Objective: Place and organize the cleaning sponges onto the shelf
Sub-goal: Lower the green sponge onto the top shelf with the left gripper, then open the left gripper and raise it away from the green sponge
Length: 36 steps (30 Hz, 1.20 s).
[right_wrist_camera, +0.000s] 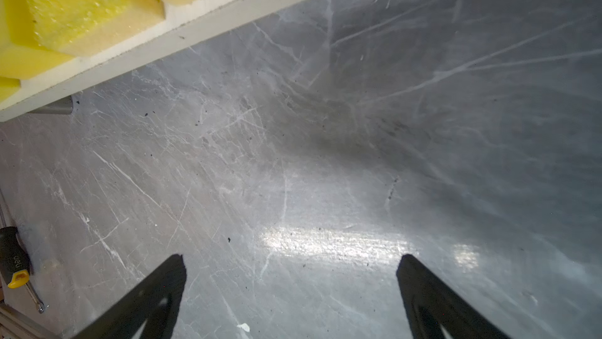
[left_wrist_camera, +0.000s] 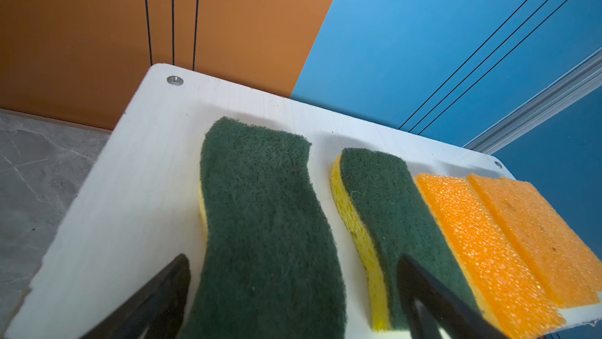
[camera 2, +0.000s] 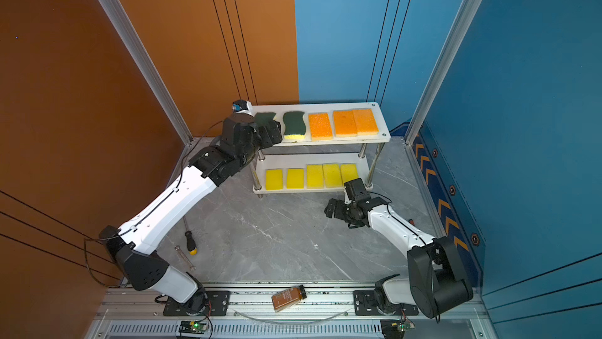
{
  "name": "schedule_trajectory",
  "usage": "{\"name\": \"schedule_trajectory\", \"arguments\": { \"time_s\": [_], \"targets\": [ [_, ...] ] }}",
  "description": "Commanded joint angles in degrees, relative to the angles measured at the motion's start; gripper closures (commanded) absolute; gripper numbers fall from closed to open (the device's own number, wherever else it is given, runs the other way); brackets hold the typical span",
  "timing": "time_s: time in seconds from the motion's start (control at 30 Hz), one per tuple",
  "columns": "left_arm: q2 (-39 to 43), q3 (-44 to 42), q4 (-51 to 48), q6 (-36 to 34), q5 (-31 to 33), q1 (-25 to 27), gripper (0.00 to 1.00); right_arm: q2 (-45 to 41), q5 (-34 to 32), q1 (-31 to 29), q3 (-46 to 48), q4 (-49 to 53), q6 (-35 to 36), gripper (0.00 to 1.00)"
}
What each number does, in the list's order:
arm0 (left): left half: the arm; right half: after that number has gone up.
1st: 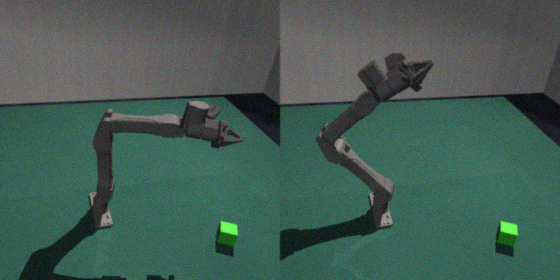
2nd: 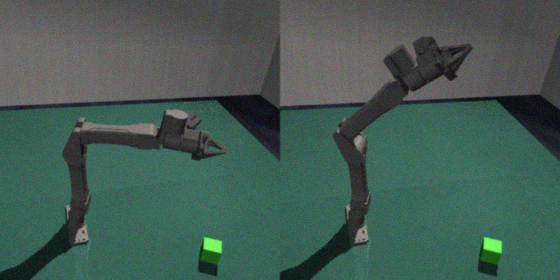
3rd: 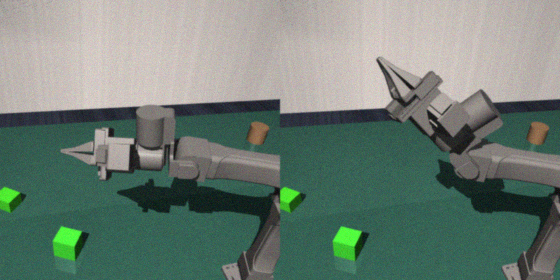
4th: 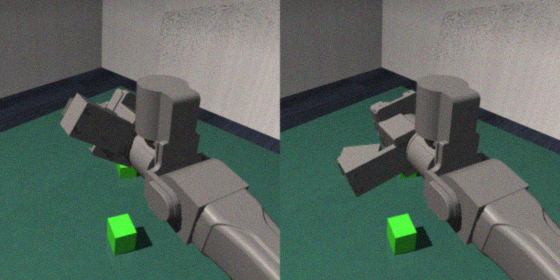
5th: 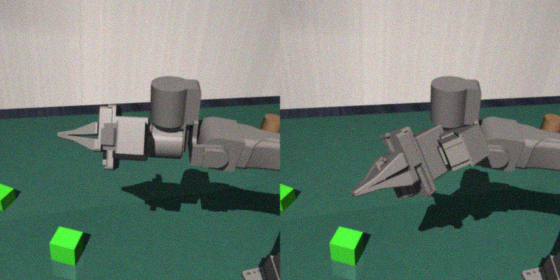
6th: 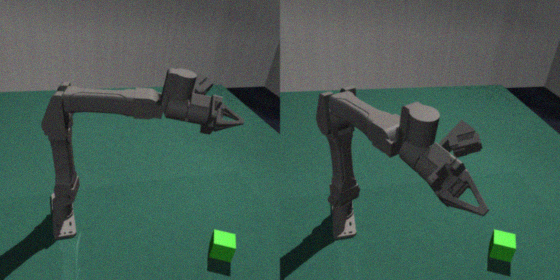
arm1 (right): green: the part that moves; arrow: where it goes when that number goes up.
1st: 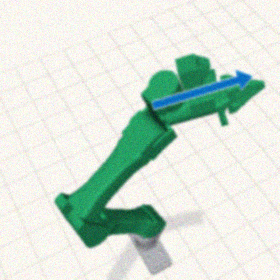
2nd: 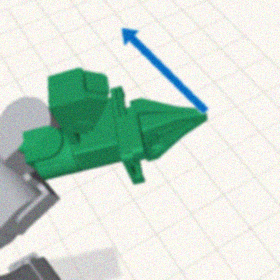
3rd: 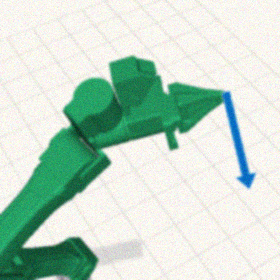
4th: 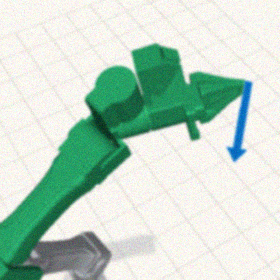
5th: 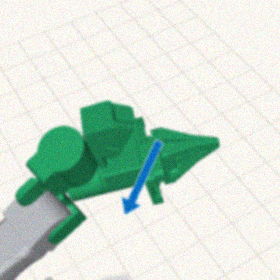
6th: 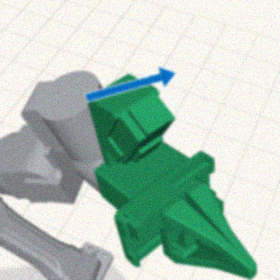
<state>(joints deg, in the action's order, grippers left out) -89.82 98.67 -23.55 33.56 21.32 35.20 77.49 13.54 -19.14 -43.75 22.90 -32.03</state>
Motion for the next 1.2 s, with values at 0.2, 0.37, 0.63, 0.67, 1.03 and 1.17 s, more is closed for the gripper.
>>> {"name": "schedule_trajectory", "arguments": {
  "time_s": [0.2, 0.37, 0.63, 0.67, 1.03, 1.17],
  "targets": [
    [1.2, -1.4, -0.5, 1.2, -2.1, -0.1, 0.02, -0.3, 0.6, -0.2, 0.6, -0.2, -0.4, 0.00],
    [1.3, -1.6, 0.2, 1.6, -3.4, -0.2, 0.02, -0.2, 0.6, -0.2, 0.4, -0.1, -0.5, 0.00],
    [1.3, -1.9, 0.5, 1.9, -3.7, -0.1, 0.02, -0.1, 0.7, -0.2, 0.3, 0.0, -0.5, 0.00],
    [1.5, -1.9, 0.6, 1.9, -3.7, -0.1, 0.02, -0.1, 0.6, -0.2, 0.2, 0.0, -0.5, 0.00],
    [3.0, -3.1, 0.6, 0.8, -2.9, 0.0, 0.02, -0.2, 0.9, -0.3, -1.4, 1.3, 0.4, 0.00],
    [4.5, -4.7, 0.4, 0.5, -2.1, 0.2, 0.02, -1.2, 1.3, -0.5, -3.0, 3.3, 1.6, 0.00]
  ]
}}
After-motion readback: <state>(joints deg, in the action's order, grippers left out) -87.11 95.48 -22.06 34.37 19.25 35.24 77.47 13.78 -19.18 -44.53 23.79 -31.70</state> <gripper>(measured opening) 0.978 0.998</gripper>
